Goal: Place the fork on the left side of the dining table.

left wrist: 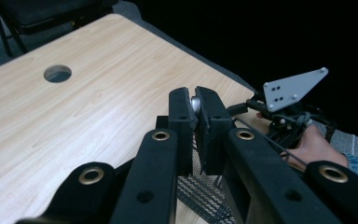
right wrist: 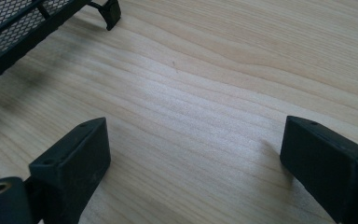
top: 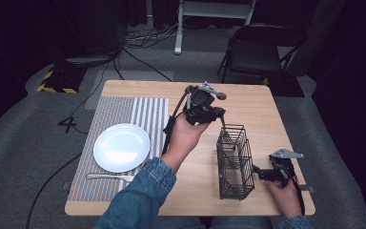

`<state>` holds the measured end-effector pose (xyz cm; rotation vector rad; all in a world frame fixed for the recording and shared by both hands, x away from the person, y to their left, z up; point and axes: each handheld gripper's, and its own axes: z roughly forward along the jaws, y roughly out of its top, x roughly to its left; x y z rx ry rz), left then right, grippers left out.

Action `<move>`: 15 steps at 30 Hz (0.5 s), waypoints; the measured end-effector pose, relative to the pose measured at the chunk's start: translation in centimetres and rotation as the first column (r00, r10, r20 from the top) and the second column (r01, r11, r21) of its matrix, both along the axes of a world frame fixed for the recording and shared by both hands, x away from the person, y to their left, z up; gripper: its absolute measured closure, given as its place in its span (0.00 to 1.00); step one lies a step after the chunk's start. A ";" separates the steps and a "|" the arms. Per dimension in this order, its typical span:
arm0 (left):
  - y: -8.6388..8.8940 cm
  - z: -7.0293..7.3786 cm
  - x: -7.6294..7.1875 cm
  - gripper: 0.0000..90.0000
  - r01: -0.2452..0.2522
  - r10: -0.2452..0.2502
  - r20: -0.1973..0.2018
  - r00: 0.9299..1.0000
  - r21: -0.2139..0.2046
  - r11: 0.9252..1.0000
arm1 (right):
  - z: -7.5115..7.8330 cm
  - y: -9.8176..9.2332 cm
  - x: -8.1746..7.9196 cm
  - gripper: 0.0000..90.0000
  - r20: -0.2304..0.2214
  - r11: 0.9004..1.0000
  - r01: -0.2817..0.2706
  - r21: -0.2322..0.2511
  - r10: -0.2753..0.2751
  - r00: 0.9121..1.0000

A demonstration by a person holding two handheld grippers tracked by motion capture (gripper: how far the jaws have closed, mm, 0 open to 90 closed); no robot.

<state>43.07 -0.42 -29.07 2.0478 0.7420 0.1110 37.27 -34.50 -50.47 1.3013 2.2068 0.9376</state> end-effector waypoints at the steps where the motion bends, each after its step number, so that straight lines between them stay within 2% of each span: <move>1: 0.2 0.5 -0.1 0.95 0.001 -0.001 0.005 1.000 -0.002 1.000 | 0.0 0.0 0.0 0.09 0.000 1.000 0.000 0.000 0.000 1.000; 6: 1.2 2.2 -0.2 0.95 -0.009 0.009 0.017 1.000 -0.022 1.000 | 0.0 0.0 0.0 0.09 0.000 1.000 0.000 0.000 0.000 1.000; 15: 3.4 4.1 -0.5 0.95 -0.040 0.043 0.050 0.998 -0.048 0.998 | 0.0 0.0 0.0 0.09 0.000 1.000 0.000 0.000 0.000 1.000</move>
